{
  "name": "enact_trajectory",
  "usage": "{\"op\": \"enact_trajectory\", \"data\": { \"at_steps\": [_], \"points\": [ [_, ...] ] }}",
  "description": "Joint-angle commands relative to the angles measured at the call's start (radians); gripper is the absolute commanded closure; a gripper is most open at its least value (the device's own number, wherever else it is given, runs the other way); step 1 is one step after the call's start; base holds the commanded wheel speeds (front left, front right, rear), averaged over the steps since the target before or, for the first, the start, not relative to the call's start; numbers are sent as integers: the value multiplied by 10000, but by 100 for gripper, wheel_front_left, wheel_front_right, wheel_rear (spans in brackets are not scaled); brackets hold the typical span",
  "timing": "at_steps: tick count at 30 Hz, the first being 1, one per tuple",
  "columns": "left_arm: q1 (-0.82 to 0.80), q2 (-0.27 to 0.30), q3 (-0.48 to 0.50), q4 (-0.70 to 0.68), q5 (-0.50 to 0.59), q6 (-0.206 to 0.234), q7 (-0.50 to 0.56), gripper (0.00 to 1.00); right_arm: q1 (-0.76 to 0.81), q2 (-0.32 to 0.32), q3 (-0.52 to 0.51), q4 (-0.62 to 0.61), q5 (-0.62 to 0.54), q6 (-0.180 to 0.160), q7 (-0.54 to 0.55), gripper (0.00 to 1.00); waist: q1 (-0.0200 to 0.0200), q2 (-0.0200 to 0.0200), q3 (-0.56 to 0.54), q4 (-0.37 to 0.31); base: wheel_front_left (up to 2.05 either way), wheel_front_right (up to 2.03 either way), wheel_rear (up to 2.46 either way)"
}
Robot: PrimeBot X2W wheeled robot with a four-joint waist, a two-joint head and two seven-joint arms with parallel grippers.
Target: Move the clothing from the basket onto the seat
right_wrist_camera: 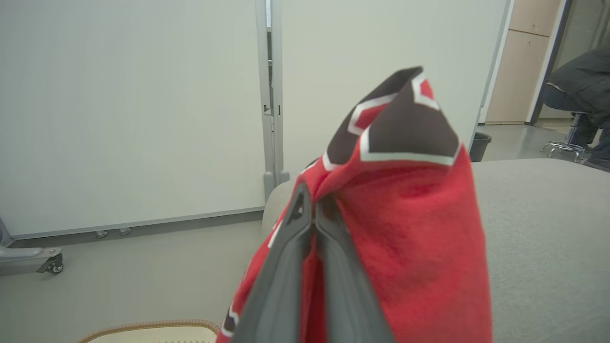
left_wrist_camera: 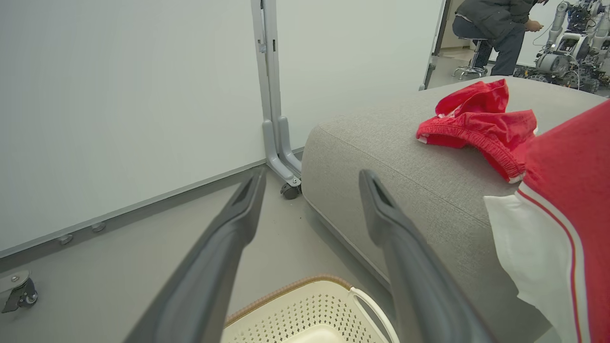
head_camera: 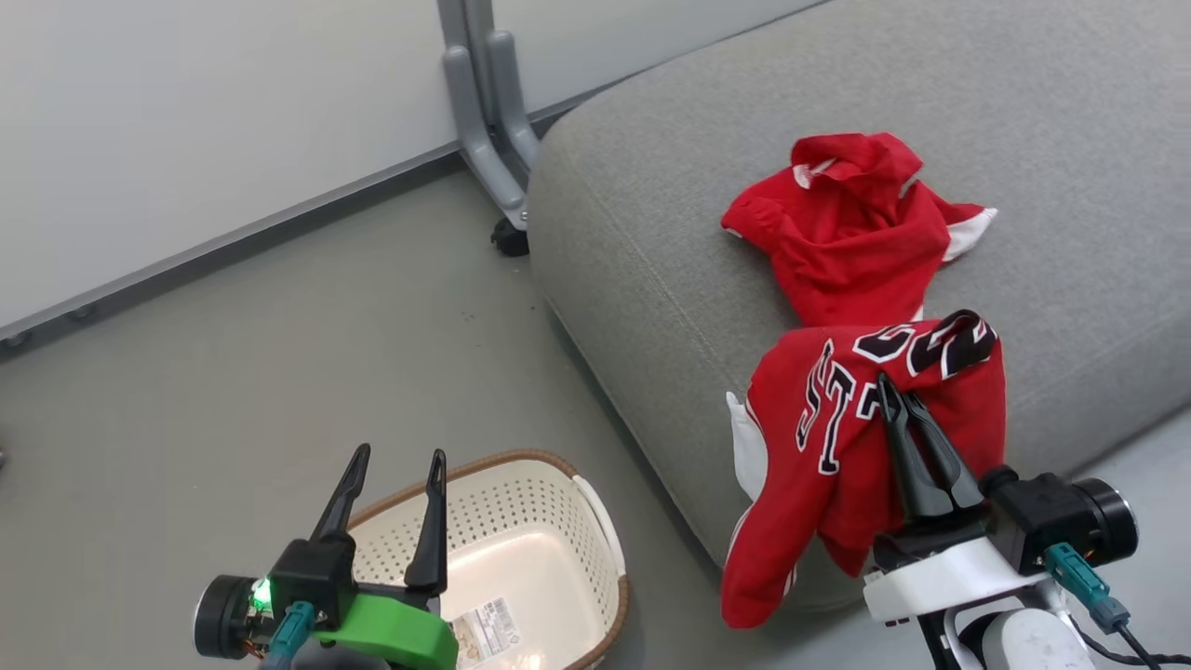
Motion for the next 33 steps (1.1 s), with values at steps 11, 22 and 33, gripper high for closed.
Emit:
{"op": "enact_trajectory", "data": {
  "at_steps": [11,22,33],
  "points": [
    [-1147,224,-81,-118,570,-320,1,0,-2117,43,-1085,-637,626,-3,-30,100,0,0,2330,-429,0,0,0],
    [-2299,370,-280,-505,784,-529,1,0,-6112,-1839,-2711,168,1402,-5,-30,100,0,0,4730,1039,0,0,0],
    [-3108,293,-491,-705,706,-657,1,0,-8544,-3479,-2951,2718,2062,-5,-29,100,0,0,6137,1973,0,0,0]
  ]
}}
